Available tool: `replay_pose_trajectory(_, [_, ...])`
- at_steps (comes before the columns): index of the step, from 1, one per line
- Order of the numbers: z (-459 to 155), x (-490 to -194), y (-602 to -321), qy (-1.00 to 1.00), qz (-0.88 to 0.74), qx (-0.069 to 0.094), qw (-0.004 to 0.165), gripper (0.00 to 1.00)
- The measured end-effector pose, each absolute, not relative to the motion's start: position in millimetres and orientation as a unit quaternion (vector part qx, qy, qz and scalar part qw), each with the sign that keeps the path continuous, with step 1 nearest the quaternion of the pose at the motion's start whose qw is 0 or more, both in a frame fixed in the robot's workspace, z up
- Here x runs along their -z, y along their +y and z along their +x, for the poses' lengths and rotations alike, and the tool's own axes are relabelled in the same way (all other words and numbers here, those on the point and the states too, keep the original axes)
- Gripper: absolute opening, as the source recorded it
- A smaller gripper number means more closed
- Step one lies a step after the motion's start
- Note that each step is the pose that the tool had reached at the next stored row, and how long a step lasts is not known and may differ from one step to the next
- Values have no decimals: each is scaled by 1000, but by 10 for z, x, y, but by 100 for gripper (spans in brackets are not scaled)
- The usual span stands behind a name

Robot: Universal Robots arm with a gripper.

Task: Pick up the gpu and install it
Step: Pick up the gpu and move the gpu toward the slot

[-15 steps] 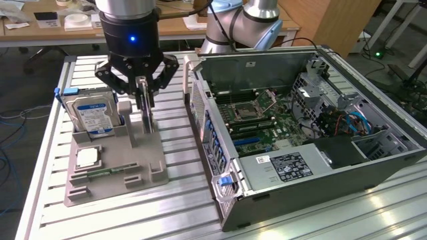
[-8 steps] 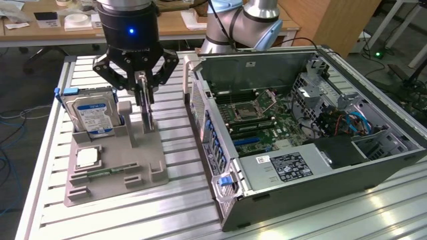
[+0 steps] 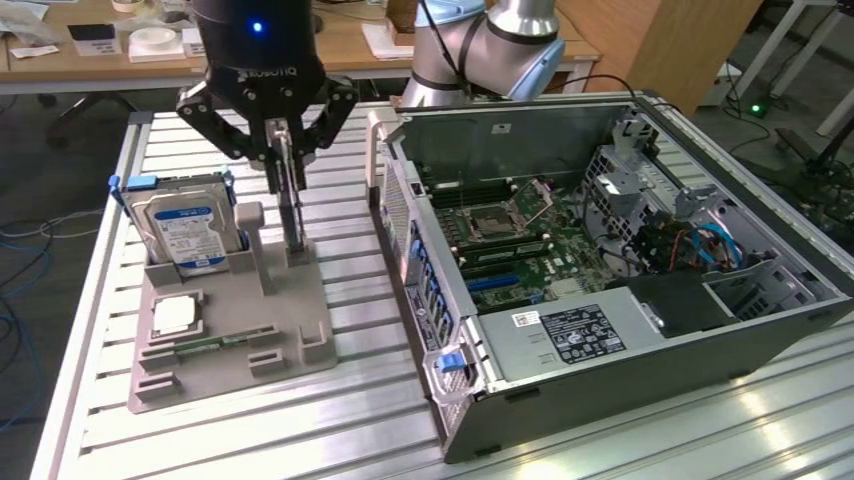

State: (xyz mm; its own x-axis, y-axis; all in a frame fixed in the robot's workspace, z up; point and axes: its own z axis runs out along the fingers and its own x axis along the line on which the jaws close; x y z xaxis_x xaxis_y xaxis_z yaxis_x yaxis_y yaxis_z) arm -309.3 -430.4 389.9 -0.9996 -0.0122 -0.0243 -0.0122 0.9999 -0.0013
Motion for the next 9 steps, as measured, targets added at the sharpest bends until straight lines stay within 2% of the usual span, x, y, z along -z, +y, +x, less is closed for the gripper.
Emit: replay_pose_trajectory(9, [-3093, -4086, -4305, 1000, -7, 2, 12, 28])
